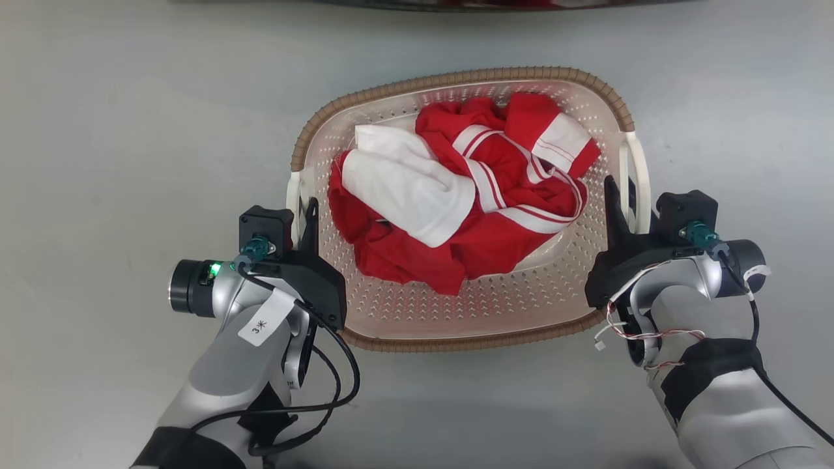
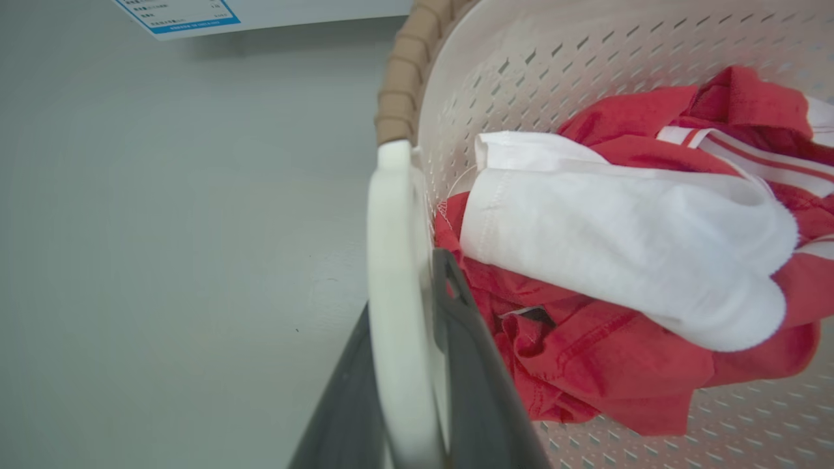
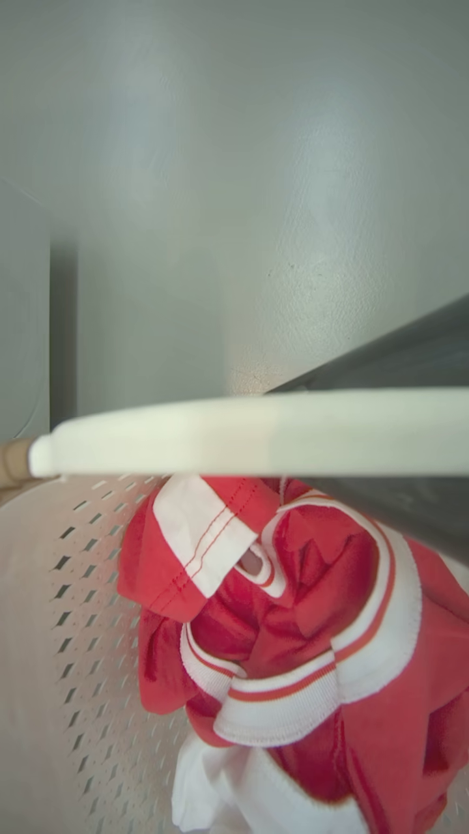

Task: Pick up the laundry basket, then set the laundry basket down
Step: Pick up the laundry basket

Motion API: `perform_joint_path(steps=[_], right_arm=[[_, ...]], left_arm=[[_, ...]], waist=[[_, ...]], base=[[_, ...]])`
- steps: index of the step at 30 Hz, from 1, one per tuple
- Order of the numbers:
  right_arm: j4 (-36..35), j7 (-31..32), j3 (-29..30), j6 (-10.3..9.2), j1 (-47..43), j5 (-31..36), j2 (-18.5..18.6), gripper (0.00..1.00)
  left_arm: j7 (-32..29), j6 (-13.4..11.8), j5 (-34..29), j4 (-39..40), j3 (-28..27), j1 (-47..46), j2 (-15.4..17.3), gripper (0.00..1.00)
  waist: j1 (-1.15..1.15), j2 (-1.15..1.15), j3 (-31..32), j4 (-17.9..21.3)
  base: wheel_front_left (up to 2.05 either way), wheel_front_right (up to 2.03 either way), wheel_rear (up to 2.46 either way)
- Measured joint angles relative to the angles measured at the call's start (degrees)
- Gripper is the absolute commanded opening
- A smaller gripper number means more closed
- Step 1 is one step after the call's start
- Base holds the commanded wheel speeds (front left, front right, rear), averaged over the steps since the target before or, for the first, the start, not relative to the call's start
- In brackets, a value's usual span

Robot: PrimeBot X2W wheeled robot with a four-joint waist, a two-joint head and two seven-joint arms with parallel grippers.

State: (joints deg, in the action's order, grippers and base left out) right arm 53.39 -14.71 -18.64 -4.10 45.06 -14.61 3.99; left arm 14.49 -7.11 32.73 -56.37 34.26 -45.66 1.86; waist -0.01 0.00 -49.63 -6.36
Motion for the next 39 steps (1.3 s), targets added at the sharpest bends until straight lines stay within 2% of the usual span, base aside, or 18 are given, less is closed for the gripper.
perform_joint_path(steps=[23,39], right_arm=[[2.92,0.11,-11.62,-1.53,-6.49,-11.95,-0.33,0.0],[4.22,6.48,-20.27,-2.46,-13.47,-21.41,-0.6,0.0]], left_arm=[[-0.11,0.6,2.4,-8.06,3.14,3.77,-0.34,0.0],[-5.21,2.72,4.95,-11.45,5.78,10.8,-0.33,0.0]], waist=[[0.0,0.0,13.83,1.63],[0.0,-0.01,25.83,3.56]], base=[[0.0,0.0,0.0],[0.0,0.0,0.0]])
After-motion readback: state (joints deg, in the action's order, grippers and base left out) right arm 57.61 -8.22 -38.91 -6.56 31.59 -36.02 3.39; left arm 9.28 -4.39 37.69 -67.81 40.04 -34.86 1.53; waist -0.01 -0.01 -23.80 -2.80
